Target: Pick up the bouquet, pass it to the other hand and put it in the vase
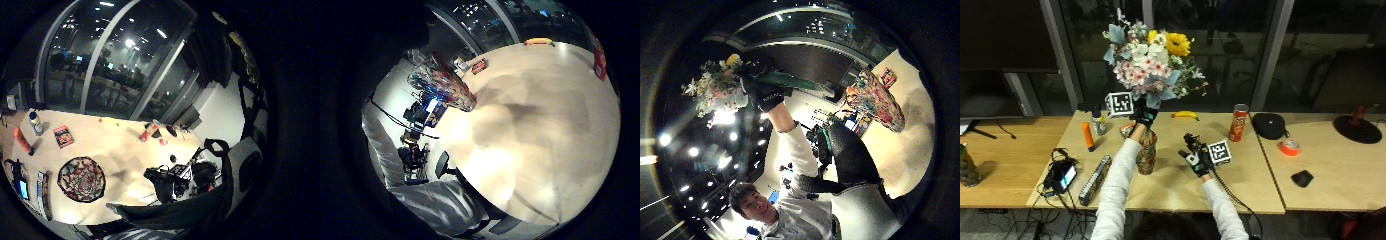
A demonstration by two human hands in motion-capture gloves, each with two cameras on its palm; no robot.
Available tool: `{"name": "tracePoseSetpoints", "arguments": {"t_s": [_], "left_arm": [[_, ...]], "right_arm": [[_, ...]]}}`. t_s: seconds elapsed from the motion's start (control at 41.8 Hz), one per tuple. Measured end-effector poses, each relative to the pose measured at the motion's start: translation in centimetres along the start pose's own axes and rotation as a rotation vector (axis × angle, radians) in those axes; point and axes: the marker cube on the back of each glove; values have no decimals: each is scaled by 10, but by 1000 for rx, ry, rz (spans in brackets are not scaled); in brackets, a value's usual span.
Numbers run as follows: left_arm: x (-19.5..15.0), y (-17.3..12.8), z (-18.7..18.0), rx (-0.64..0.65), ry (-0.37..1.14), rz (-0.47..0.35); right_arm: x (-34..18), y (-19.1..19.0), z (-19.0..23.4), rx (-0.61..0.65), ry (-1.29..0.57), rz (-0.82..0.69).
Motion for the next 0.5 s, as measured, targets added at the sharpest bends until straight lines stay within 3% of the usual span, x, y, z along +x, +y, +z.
{"name": "tracePoseSetpoints", "arguments": {"t_s": [0.048,0.12,0.167,0.311,0.407,0.502], "left_arm": [[0,-5,-4,16,46,17],[-27,-5,-14,34,-92,-123],[-41,-5,-18,44,-119,-171],[-75,-2,-24,73,-132,-212],[-89,1,-27,87,-127,-226],[-102,4,-31,100,-96,-254]], "right_arm": [[0,1,-2,4,7,2],[8,1,-5,10,20,-1],[16,-1,-7,12,27,-23],[21,-2,-9,14,0,-100],[22,5,-11,18,15,19],[34,5,-13,23,25,46]]}}
